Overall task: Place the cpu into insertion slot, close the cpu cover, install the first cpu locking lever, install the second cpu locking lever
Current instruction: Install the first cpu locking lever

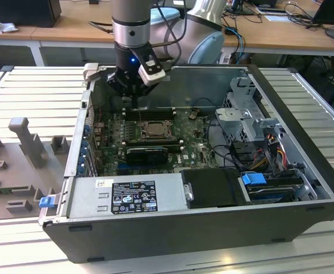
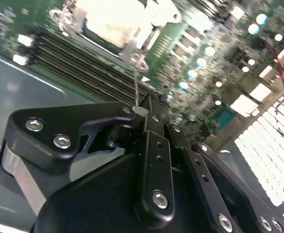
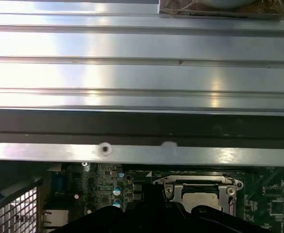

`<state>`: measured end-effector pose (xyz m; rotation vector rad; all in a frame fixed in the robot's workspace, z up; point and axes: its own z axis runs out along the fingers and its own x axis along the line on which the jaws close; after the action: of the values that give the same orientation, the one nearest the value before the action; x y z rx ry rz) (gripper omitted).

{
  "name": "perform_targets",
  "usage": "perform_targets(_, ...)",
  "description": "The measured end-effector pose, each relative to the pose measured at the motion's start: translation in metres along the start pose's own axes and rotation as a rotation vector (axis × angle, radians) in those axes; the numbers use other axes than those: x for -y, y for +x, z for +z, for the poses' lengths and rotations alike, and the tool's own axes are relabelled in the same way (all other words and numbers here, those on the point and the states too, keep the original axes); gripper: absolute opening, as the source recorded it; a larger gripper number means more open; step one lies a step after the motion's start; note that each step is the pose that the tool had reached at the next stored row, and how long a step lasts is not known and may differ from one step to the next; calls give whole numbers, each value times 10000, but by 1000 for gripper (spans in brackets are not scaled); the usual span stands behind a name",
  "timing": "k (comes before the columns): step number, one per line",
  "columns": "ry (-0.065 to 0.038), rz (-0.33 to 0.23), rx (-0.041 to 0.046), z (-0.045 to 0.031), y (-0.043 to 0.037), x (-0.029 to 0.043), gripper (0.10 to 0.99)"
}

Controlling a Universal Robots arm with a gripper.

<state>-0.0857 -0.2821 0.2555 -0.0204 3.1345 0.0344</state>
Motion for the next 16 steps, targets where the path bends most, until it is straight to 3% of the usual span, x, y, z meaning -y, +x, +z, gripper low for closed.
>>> perform_targets(2, 7, 1, -1, 2, -91, -2, 106)
perform_targets(4, 12, 3, -12, 7, -245, -2, 106)
perform_targets(7, -1, 3, -22, 11, -373, 0, 106)
perform_targets(9, -130, 1, -20, 11, -398, 1, 106)
perform_targets(10, -278, 3, -19, 13, -399, 0, 106)
perform_targets(12, -478, 5, -17, 18, -399, 0, 106)
perform_targets(13, -524, 6, -13, 32, -399, 0, 106)
perform_targets(16, -521, 3, -16, 79, -398, 2, 106)
